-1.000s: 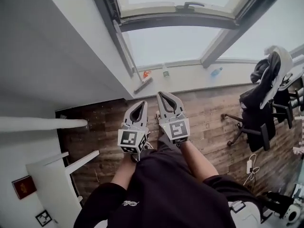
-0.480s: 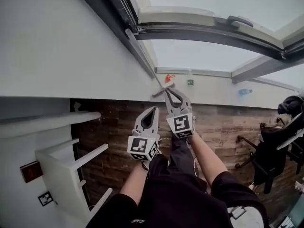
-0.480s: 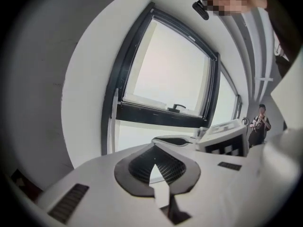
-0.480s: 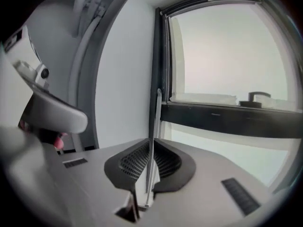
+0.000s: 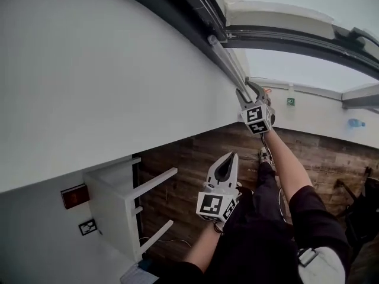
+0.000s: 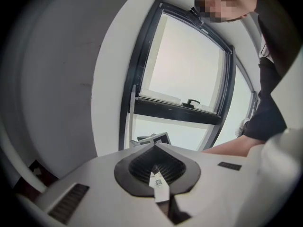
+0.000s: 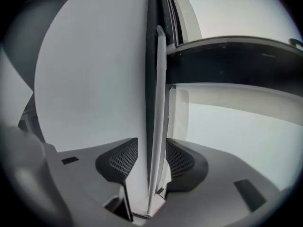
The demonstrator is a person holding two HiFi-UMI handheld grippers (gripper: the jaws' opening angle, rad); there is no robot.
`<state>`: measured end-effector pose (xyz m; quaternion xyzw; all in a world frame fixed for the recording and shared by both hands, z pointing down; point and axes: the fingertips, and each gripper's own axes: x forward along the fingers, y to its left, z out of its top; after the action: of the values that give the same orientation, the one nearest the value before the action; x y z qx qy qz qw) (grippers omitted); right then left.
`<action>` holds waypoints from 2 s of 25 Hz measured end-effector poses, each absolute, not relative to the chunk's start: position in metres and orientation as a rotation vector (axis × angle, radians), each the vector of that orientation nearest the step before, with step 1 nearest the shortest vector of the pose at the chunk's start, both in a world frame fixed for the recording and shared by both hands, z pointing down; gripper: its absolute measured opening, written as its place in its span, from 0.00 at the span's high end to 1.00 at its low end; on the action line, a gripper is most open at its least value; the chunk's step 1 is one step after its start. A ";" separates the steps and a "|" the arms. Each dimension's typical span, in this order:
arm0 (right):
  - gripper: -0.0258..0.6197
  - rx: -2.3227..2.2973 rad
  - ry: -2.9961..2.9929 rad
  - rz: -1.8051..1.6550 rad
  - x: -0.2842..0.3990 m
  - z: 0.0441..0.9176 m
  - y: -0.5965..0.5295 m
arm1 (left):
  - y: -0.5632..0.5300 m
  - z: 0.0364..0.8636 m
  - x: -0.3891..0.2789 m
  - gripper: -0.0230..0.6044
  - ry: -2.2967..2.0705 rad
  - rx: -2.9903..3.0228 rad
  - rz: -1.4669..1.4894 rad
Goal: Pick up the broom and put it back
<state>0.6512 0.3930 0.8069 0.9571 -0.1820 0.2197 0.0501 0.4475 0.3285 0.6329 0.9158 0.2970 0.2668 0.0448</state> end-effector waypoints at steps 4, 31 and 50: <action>0.68 2.892 -0.503 0.707 0.682 0.829 0.389 | 0.315 0.629 0.454 0.96 0.863 2.830 0.822; 0.82 3.006 -0.417 0.103 0.534 0.611 0.384 | 0.291 0.581 0.427 0.96 1.134 2.809 0.606; 0.82 3.026 -0.275 0.093 0.367 0.491 0.310 | 0.270 0.494 0.387 0.97 1.339 2.742 0.232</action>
<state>0.3673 0.3103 0.4913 0.9941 -0.0904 0.0304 0.0510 0.3873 0.2697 0.4938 0.8953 0.4370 0.0757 0.0406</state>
